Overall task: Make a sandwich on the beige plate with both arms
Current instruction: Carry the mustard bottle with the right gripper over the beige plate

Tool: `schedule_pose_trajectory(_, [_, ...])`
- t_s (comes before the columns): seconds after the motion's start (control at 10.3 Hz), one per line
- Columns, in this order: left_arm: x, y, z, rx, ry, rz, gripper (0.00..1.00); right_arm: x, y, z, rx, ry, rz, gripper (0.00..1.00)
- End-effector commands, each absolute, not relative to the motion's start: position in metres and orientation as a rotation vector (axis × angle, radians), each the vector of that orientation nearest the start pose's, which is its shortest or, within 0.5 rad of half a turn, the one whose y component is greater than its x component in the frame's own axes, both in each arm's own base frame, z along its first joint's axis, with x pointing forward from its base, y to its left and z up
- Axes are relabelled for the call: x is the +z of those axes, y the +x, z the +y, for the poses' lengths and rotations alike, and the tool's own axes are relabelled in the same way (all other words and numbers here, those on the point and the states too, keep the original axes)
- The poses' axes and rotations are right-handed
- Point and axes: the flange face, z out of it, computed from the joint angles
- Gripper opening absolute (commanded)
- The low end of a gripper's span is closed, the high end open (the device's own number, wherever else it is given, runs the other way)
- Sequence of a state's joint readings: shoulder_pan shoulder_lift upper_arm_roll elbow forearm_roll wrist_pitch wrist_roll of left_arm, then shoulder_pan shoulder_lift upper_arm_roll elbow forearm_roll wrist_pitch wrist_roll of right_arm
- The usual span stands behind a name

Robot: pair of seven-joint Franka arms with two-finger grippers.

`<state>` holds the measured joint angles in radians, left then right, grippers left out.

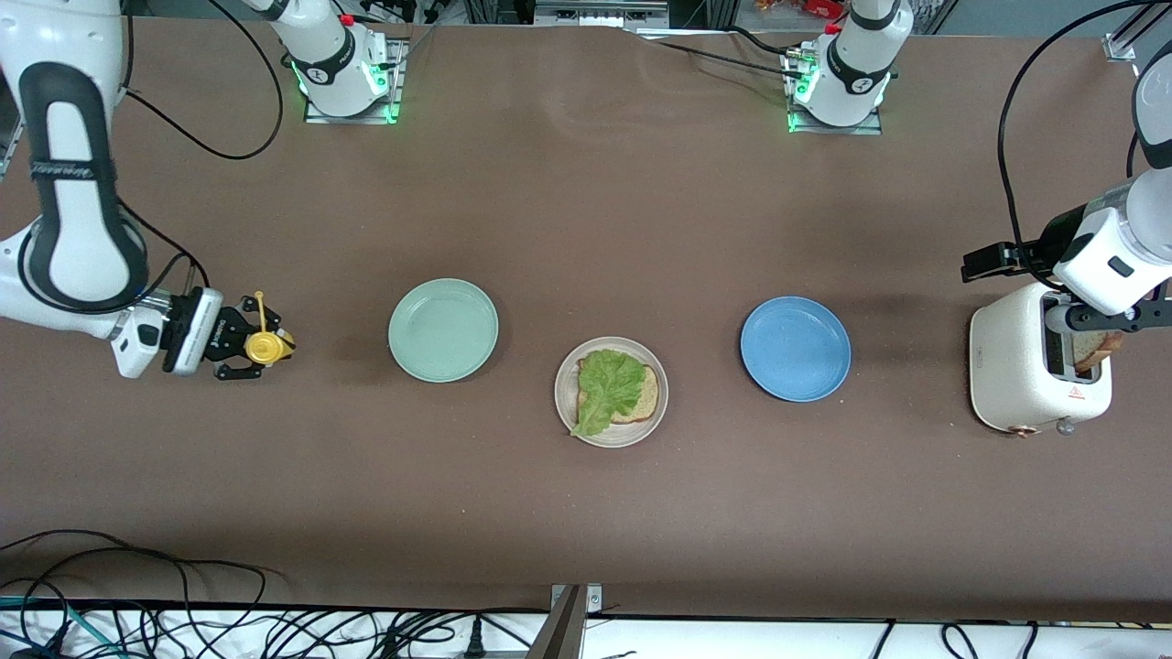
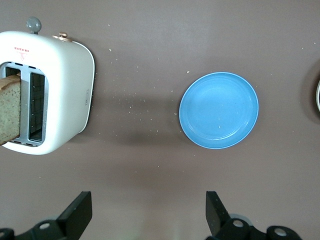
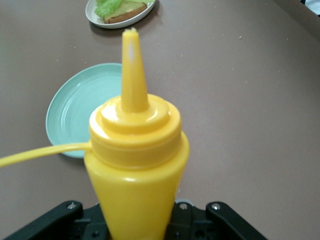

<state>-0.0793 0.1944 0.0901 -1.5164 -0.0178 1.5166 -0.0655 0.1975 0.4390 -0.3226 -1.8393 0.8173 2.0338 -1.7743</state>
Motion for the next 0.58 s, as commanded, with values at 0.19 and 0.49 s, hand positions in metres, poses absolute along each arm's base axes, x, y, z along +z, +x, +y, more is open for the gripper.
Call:
schedule_pose_trajectory(0.19, [0.538, 0.6, 0.001, 0.275, -3.105, -0.105, 1.0, 0.377, 0.665, 0.108, -0.175, -2.445, -1.668, 0.0])
schedule_pose_trajectory(0.49, [0.54, 0.6, 0.002, 0.271, -3.107, -0.098, 1.0, 0.38, 0.656, 0.213, -0.001, -2.639, -1.819, 0.0])
